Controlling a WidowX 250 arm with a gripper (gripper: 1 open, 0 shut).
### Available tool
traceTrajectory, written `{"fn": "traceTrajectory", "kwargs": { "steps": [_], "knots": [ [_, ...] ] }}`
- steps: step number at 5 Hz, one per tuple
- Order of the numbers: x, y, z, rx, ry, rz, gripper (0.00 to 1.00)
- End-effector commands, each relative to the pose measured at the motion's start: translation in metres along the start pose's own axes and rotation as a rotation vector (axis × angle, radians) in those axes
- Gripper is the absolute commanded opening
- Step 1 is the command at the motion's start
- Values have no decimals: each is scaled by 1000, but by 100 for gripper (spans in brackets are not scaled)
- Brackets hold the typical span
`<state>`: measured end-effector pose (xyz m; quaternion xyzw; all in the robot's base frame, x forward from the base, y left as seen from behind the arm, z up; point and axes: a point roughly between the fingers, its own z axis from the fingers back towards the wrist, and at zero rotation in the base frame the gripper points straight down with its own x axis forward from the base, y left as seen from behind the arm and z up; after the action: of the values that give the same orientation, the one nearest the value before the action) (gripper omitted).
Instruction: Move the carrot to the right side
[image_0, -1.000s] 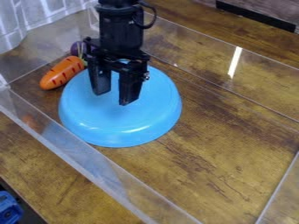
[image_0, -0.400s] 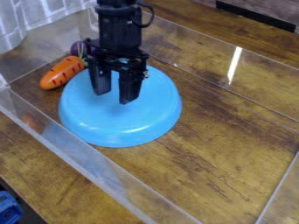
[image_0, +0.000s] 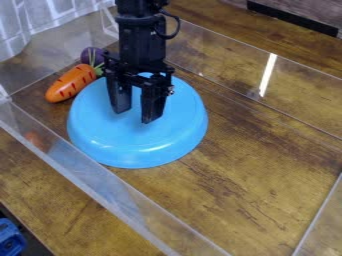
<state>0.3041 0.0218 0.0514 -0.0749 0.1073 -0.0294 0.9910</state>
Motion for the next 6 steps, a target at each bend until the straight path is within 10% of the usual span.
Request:
{"fn": "traceTrajectory", "kwargs": {
  "steps": [1,6],
  "knots": [
    [7,10,15,5,-45,25,100],
    [20,23,11,-1,2,52,100]
  ]
}}
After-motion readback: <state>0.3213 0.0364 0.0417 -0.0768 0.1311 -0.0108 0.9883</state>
